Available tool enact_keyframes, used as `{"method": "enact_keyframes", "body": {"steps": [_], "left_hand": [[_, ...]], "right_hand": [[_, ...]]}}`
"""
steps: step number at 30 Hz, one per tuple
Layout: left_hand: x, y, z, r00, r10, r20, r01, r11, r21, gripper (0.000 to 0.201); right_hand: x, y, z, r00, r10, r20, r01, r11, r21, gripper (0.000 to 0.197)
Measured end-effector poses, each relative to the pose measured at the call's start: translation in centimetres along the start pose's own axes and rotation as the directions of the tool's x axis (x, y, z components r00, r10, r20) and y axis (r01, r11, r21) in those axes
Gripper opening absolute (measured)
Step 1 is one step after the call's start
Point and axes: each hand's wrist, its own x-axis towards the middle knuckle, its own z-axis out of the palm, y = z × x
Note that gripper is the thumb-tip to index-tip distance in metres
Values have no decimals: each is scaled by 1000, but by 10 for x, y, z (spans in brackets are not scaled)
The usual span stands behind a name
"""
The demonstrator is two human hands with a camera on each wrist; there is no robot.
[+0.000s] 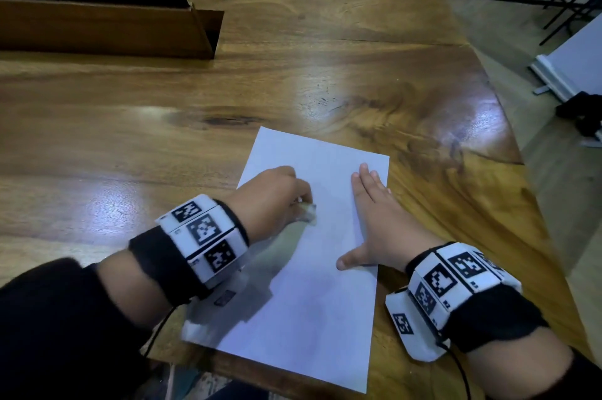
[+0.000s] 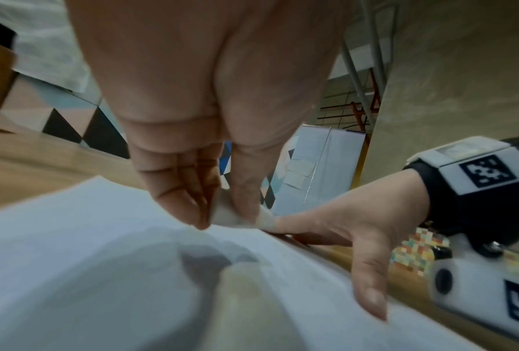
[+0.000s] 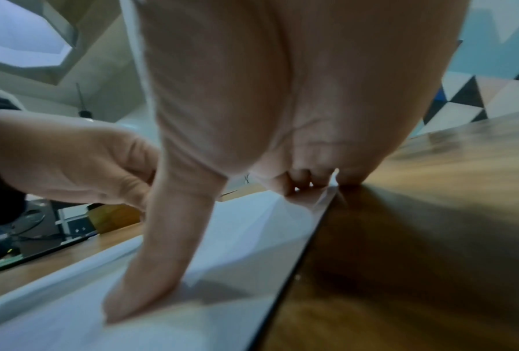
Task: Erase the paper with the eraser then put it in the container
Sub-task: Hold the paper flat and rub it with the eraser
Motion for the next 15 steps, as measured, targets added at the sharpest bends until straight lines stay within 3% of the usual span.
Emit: {"method": "enact_keyframes", "body": {"steps": [3,5,9,12,15], "left_hand": [[27,20,4,999,38,13,-38,999,25,30],[43,29,5,999,39,-23,-38,999,30,26],[43,33,9,997,82,15,-83,995,64,18],[7,24,20,952,235,195,-246,969,34,14],[-12,18,22,914,233,333,-240,971,-21,16]], "right_hand": [[-2,2,-1,1000,-16,1,16,1000,10,142],[-3,2,-1,1000,-21,-12,21,1000,19,142],[-2,3,0,999,-24,-30,25,999,37,143],[-2,3,1,999,-28,-28,29,999,36,143],[-4,3,0,999,-33,-23,34,999,25,141]]}}
